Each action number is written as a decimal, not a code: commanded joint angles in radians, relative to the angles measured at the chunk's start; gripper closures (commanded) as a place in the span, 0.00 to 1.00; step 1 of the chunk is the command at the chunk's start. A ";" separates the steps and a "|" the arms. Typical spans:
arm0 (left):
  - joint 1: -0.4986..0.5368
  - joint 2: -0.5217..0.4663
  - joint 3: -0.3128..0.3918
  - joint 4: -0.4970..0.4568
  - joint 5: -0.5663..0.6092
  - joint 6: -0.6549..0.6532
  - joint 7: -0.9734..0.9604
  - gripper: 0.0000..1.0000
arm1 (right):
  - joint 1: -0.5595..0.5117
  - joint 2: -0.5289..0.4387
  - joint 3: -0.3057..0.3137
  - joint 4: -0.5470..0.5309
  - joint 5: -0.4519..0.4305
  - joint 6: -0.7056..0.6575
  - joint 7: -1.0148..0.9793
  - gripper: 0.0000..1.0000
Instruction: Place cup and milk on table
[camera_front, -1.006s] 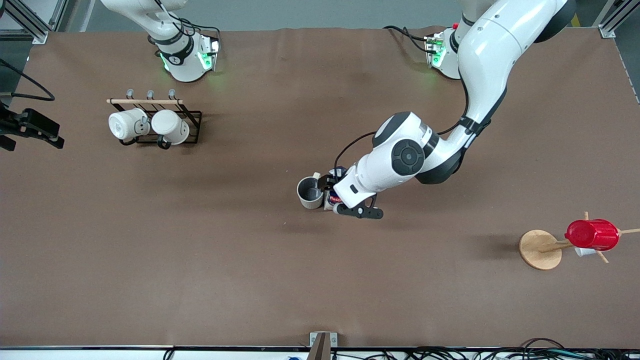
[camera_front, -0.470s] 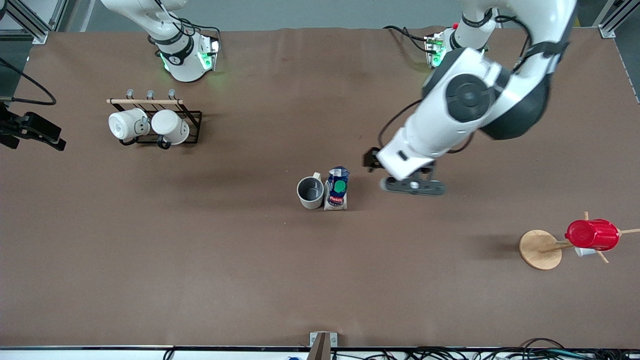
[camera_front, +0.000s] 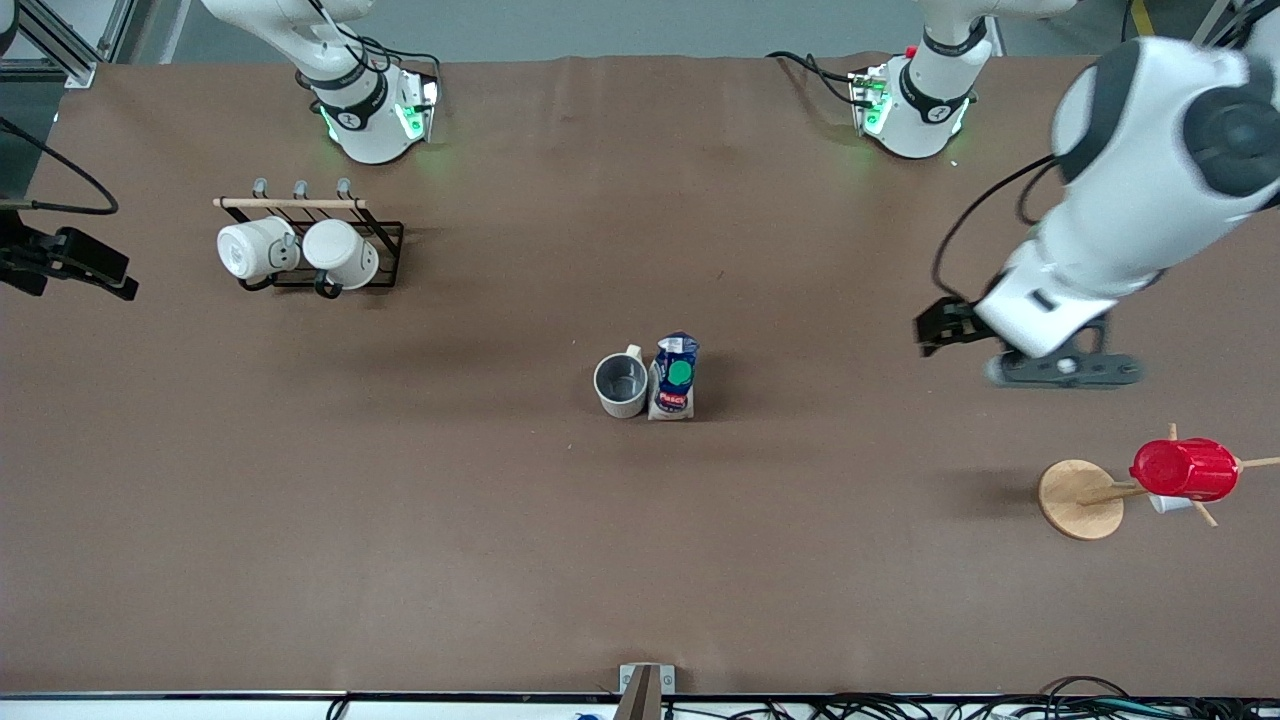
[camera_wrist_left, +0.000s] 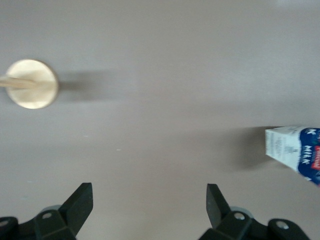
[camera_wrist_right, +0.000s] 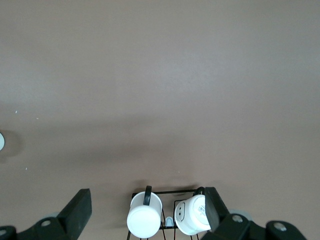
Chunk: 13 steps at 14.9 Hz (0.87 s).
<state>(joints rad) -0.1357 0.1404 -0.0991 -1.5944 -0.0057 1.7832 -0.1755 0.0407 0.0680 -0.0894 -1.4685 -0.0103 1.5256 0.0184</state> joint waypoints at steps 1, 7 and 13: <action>-0.004 -0.113 0.087 -0.070 -0.030 -0.014 0.140 0.00 | -0.015 -0.027 0.008 -0.035 0.015 -0.004 0.015 0.00; 0.038 -0.222 0.101 -0.044 -0.017 -0.171 0.185 0.00 | -0.015 -0.024 0.010 -0.035 0.015 -0.004 0.015 0.00; 0.025 -0.165 0.090 0.054 -0.027 -0.230 0.169 0.00 | -0.015 -0.024 0.010 -0.035 0.015 -0.004 0.015 0.00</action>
<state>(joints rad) -0.1059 -0.0752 -0.0076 -1.6179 -0.0229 1.6050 -0.0013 0.0379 0.0671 -0.0895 -1.4788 -0.0103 1.5197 0.0193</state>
